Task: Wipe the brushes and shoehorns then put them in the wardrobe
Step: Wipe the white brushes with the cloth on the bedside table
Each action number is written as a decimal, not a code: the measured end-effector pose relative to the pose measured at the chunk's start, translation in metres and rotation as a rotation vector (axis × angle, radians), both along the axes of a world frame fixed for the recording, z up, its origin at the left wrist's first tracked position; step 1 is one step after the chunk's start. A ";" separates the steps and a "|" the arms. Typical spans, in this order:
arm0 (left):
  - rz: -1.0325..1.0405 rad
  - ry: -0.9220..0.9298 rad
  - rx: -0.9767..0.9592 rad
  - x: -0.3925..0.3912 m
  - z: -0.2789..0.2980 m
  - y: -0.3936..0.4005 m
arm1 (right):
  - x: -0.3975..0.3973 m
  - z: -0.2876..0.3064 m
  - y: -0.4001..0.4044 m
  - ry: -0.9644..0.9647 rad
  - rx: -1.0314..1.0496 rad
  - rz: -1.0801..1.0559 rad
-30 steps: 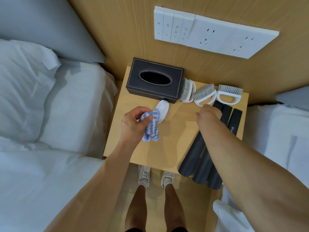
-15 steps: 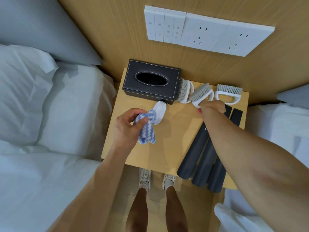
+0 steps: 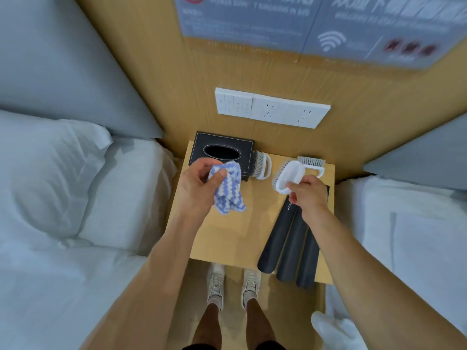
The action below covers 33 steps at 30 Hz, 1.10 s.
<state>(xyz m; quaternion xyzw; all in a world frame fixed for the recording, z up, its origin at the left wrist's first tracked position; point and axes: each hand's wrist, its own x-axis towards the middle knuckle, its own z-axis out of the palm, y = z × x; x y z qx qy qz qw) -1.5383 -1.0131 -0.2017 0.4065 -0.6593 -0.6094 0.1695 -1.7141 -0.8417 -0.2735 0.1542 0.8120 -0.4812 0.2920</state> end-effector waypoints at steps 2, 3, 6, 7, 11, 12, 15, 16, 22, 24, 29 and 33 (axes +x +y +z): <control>0.019 -0.003 -0.009 0.002 0.017 0.000 | 0.012 0.028 0.006 0.050 -0.058 0.088; 0.027 0.003 -0.017 0.002 0.025 0.001 | 0.019 0.041 0.010 0.063 -0.101 0.127; 0.017 0.046 -0.069 -0.002 0.052 0.005 | 0.040 0.080 0.017 0.118 -0.231 0.240; 0.003 0.059 -0.099 -0.004 0.062 0.006 | 0.047 0.093 0.018 0.152 -0.252 0.285; -0.033 0.150 -0.217 -0.019 0.103 0.014 | 0.075 0.136 0.011 0.285 -0.331 0.393; -0.043 0.173 -0.259 -0.022 0.112 0.016 | 0.080 0.147 0.008 0.319 -0.365 0.413; -0.093 0.219 -0.368 -0.028 0.135 0.026 | 0.090 0.176 -0.003 0.410 -0.453 0.435; -0.117 0.238 -0.381 -0.027 0.140 0.030 | 0.091 0.184 -0.005 0.428 -0.476 0.430; -0.300 0.357 -0.500 -0.014 0.157 0.034 | 0.088 0.214 -0.008 0.465 -0.582 0.434; -0.284 0.390 -0.449 -0.012 0.165 0.031 | 0.090 0.219 -0.008 0.474 -0.606 0.464; -0.234 0.402 -0.357 -0.012 0.180 0.018 | 0.091 0.235 -0.007 0.552 -0.608 0.620; -0.188 0.317 -0.275 -0.014 0.187 -0.002 | 0.092 0.240 -0.007 0.535 -0.595 0.681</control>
